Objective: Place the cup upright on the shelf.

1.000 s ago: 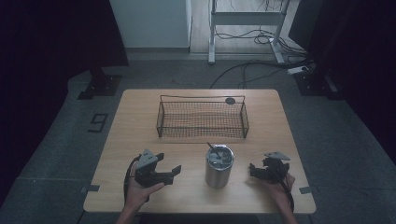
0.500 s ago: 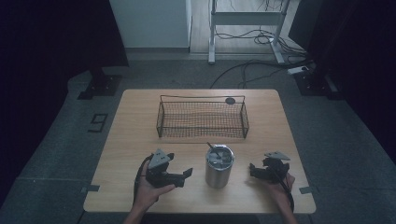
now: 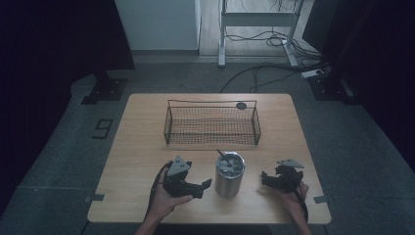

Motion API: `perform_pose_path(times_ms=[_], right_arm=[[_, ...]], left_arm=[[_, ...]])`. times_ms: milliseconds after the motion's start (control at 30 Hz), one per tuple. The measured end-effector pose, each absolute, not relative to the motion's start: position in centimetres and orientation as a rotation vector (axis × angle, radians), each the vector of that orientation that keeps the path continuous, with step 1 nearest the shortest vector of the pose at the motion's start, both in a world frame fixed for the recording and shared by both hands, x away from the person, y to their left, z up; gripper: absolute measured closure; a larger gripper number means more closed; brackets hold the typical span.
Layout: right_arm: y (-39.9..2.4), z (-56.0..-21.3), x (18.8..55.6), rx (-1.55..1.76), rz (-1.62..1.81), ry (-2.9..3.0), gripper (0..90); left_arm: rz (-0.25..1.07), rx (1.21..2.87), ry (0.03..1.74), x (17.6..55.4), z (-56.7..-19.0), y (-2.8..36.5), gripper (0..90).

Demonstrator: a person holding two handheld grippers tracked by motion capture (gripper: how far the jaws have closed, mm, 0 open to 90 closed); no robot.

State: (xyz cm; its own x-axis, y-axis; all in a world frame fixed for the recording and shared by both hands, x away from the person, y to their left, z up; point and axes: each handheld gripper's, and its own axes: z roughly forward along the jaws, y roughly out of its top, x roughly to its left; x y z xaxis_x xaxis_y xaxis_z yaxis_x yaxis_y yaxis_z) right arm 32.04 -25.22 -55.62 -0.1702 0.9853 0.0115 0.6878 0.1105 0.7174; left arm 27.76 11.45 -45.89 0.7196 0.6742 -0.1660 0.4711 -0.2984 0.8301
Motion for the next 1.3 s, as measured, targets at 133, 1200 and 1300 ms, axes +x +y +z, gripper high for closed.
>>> perform_pose_path(times_ms=[133, 1200, 1300], right_arm=[[-25.2, -55.6, 32.0, 1.622, 0.822, 1.917, 1.2], [-25.2, -55.6, 32.0, 1.622, 0.823, 1.914, 1.7], [-25.2, -55.6, 32.0, 1.622, 0.823, 1.914, 1.7]], left_arm=[[0.256, 1.965, 0.872, 27.9, -46.0, 10.9, 3.1], [0.191, 2.022, 0.781, 28.6, -46.9, 6.2, 0.6], [0.188, 2.027, 0.775, 28.7, -47.0, 5.9, 0.0]])
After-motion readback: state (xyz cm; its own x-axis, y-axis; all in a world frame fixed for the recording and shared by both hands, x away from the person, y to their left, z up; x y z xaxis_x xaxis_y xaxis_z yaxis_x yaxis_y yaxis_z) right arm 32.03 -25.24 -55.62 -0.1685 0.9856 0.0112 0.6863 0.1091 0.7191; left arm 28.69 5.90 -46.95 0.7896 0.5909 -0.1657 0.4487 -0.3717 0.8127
